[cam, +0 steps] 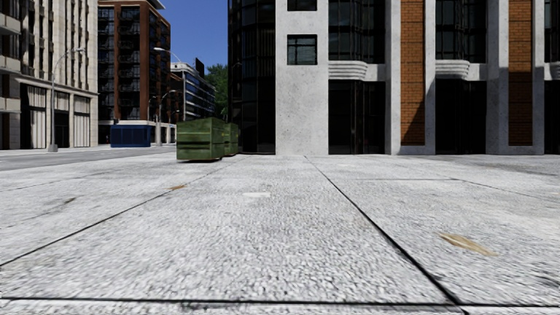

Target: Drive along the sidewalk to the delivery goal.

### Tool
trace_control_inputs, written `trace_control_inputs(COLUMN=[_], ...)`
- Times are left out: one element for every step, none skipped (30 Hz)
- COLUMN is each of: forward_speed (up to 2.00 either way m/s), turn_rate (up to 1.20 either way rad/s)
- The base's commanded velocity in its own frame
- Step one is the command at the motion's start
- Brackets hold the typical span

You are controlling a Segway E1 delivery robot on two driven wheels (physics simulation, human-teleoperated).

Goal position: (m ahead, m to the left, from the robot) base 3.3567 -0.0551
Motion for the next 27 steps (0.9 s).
trace_control_inputs(forward_speed=[2.00,2.00,2.00,2.00,2.00,2.00,2.00,2.00,2.00,2.00,2.00,2.00,2.00,2.00,2.00,2.00,2.00,2.00,2.00,2.00,2.00,2.00,2.00,2.00,2.00,2.00,2.00], turn_rate=[0.00,0.00,0.00,0.00,0.00,0.00,0.00,0.00,0.00,0.00,0.00,0.00,0.00,0.00,0.00,0.00,0.00,0.00,0.00,0.00,0.00,0.00,0.00,0.00,0.00,0.00,0.00])
